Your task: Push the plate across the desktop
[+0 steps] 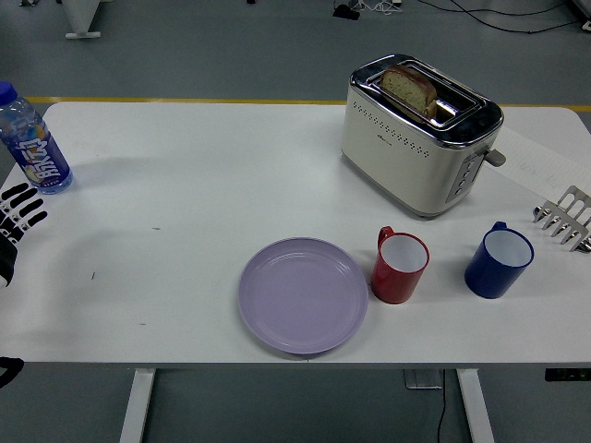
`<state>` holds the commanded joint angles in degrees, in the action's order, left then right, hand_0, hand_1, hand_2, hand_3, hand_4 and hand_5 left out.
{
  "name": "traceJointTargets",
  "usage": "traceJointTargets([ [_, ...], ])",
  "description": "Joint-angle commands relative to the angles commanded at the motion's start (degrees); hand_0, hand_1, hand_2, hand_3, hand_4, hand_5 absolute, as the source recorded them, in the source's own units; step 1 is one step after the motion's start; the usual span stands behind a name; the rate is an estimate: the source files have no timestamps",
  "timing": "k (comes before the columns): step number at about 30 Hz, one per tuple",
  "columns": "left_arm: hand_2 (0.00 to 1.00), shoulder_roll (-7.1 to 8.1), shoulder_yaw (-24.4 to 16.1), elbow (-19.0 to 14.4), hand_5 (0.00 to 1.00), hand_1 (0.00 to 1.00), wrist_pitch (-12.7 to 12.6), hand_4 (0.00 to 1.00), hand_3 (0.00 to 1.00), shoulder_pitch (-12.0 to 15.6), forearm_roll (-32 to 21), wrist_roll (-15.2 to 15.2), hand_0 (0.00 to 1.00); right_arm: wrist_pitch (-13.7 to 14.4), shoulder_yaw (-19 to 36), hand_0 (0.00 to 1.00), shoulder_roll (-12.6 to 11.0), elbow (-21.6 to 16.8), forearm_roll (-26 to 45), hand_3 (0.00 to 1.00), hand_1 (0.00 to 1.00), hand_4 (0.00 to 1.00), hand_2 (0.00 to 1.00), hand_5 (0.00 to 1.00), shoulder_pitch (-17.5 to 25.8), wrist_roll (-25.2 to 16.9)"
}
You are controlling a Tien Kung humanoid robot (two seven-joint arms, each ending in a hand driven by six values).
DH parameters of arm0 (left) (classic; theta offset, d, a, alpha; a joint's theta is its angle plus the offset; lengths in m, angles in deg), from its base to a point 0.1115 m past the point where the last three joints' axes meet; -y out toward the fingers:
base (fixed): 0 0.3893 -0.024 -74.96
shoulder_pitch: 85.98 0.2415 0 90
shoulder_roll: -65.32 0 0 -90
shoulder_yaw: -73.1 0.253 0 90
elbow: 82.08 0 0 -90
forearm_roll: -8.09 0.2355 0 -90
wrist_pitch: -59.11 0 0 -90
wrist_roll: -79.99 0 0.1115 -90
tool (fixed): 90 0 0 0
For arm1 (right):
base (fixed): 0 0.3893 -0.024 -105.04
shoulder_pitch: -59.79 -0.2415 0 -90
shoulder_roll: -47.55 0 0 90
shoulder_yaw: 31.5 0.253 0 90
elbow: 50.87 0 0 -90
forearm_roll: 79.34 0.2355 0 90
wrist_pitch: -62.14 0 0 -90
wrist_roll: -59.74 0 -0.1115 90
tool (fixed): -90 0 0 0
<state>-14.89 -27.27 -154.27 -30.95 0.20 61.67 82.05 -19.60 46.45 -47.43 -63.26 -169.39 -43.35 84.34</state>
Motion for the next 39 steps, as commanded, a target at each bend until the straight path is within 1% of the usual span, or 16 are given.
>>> traceJointTargets([
  [15,0.692,-0.62,-0.7,0.1,0.998,0.715,-0.5,0.528,0.591,0.0,-0.3,0.5,0.673,0.0,0.2,0.666,0.0,0.1,-0.3,0.572,0.621,0.275,0.697,0.168,-0.2,-0.1],
  [23,0.692,-1.84,-1.4,0.3,0.998,0.714,-0.3,0.531,0.591,-0.7,0.2,0.8,0.673,0.0,0.4,0.666,0.1,0.1,-0.4,0.572,0.621,0.275,0.697,0.168,-0.3,-0.1],
  [26,0.692,-2.06,-1.3,0.3,0.998,0.714,-0.2,0.535,0.592,-0.9,0.3,0.8,0.672,0.0,0.5,0.666,0.1,0.1,-0.6,0.572,0.621,0.275,0.697,0.168,-0.4,-0.1],
  [39,0.692,-2.14,-1.3,0.6,0.998,0.714,0.0,0.54,0.593,-0.8,0.4,0.5,0.673,0.0,0.5,0.666,0.1,0.1,-0.7,0.572,0.621,0.275,0.697,0.168,-0.4,-0.1],
])
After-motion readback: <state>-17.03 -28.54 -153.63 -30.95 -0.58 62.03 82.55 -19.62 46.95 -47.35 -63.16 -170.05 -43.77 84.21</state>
